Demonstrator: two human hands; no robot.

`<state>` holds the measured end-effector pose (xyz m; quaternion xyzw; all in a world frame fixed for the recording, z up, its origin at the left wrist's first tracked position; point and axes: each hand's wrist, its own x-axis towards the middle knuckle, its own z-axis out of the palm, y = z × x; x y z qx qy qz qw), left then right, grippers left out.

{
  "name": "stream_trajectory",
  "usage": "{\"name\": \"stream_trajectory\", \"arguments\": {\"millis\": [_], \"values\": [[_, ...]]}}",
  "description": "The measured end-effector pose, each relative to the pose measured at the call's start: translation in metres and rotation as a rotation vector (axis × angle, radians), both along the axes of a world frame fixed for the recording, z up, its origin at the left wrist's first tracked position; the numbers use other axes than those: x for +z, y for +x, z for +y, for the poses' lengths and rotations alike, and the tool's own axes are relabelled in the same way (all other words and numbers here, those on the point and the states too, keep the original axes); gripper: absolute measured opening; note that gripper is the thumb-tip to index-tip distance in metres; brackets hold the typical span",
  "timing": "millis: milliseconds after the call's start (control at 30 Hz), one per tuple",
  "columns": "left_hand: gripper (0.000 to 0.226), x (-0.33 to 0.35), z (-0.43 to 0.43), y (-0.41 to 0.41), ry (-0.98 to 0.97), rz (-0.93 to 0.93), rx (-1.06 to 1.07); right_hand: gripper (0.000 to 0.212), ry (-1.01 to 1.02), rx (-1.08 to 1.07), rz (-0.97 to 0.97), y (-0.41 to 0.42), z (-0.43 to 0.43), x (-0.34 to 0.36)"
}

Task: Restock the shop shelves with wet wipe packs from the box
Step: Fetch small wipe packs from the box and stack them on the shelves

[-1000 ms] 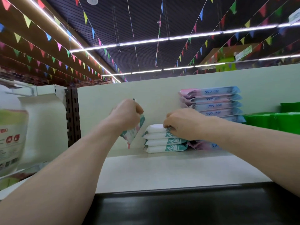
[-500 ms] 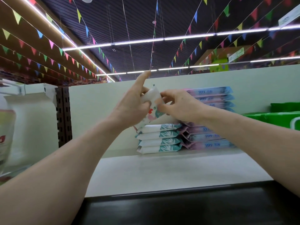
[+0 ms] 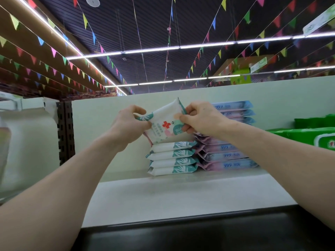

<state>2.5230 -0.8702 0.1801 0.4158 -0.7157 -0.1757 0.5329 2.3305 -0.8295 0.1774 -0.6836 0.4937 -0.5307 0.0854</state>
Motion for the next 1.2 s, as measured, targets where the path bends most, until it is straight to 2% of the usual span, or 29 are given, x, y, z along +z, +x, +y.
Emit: {"name": "stream_trajectory", "arguments": {"millis": [233,333,433,533,567,633,700,767,867,933,967,1067,1133,1200], "values": [[0.031,0.002,0.003,0.000,0.043,0.135,-0.044,0.020,0.078,-0.008,-0.021,0.000,0.002,-0.001],[0.038,0.005,0.007,-0.001,0.164,0.253,-0.131,0.015,0.115,-0.053,-0.018,0.000,0.003,0.001],[0.052,0.004,0.011,-0.002,0.327,0.280,-0.220,0.019,0.187,-0.066,-0.049,0.002,0.007,0.002],[0.046,0.002,0.012,-0.003,0.383,0.294,-0.215,0.024,0.272,-0.094,0.025,0.003,0.010,0.000],[0.035,0.001,0.013,-0.003,0.389,0.315,-0.201,0.025,0.261,-0.126,0.091,0.003,0.011,0.000],[0.005,0.003,0.013,-0.004,0.402,0.393,-0.181,0.025,0.113,-0.252,0.270,0.004,0.014,0.002],[0.010,0.005,0.013,-0.006,0.414,0.491,-0.185,0.027,-0.089,-0.310,0.348,0.009,0.020,0.007],[0.006,0.008,0.016,-0.010,0.432,0.569,-0.239,0.043,-0.110,-0.246,0.377,0.017,0.026,0.007],[0.005,0.005,0.026,-0.016,0.502,0.583,-0.365,0.082,0.036,-0.104,0.456,0.025,0.024,0.001],[0.006,0.003,0.031,-0.020,0.527,0.534,-0.401,0.090,0.092,-0.022,0.442,0.025,0.023,-0.001],[0.007,0.003,0.031,-0.022,0.529,0.517,-0.421,0.085,0.100,-0.018,0.440,0.024,0.021,-0.001],[0.011,0.003,0.029,-0.021,0.540,0.465,-0.458,0.045,-0.004,-0.049,0.530,0.024,0.013,-0.005],[0.022,0.005,0.025,-0.016,0.546,0.416,-0.375,0.023,-0.068,0.006,0.498,0.026,0.012,-0.007],[0.025,0.005,0.020,-0.009,0.537,0.435,-0.279,0.022,-0.077,0.097,0.465,0.024,0.011,-0.008]]}}
